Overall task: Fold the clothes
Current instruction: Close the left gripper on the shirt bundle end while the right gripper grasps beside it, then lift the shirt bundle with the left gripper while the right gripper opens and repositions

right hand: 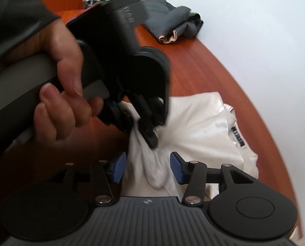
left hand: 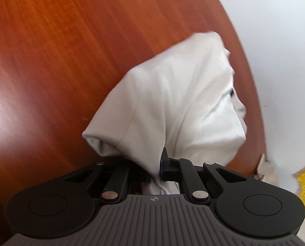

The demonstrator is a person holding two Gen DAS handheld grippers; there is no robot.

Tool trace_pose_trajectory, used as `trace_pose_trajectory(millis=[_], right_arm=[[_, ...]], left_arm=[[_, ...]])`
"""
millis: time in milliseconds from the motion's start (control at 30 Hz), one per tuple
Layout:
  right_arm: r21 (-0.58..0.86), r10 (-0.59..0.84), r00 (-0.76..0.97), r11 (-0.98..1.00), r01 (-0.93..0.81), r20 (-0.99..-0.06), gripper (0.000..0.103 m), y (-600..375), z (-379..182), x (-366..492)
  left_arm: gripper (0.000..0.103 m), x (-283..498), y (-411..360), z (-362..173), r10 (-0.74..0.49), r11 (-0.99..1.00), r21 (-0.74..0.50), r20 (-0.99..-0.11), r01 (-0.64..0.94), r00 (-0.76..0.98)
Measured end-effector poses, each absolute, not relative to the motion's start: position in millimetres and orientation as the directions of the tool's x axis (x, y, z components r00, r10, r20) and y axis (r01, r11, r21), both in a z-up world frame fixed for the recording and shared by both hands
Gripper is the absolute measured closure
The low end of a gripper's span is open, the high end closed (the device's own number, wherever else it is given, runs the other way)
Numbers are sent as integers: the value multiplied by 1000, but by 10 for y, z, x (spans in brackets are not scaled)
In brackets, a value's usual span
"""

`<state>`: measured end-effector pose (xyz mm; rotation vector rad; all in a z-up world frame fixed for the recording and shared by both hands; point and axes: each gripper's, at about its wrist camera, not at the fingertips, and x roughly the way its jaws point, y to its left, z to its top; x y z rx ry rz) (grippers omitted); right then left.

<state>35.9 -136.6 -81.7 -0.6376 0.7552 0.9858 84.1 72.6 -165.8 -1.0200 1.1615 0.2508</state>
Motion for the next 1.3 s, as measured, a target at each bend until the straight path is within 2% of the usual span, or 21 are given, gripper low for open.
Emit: trace_pose_trajectory(millis=[133,300,467,533,733,867,1067,1300], right_arm=[[-61,488,342,503,-862,-803,40,-1502,-683,518],[-75,410,404,621,-781,-818,39,-1668,-568,875],[-46,353,410,708,-704,-841,39,-1954,-687,847],[-7,359,398,735,-678,-844,39,-1970,-745,875],[127,401,346,788,-602,-848,39,-1903,-948,1015],[210,442,290,785,-583,-849,39,-1407,-1235,1319],[294,483,200,760,-579,-853,41,-1017,-1463,1387],[341,498,141,747,-570,-856,51,-772,-1583,1424]], left_arm=[[93,807,964,-1564,-290,638,-466,-883,-613,370],[93,748,1199,-1432,-198,812,-332,-930,-479,309],[93,651,1435,-1383,-124,915,-211,-958,-343,258],[93,626,1519,-1374,-100,936,-176,-964,-305,248],[92,524,1691,-1302,76,994,51,-961,-98,266],[92,464,1815,-1318,146,988,151,-949,-1,281],[92,478,2076,-1354,156,985,169,-947,25,279],[92,469,2141,-1402,213,962,253,-931,104,296]])
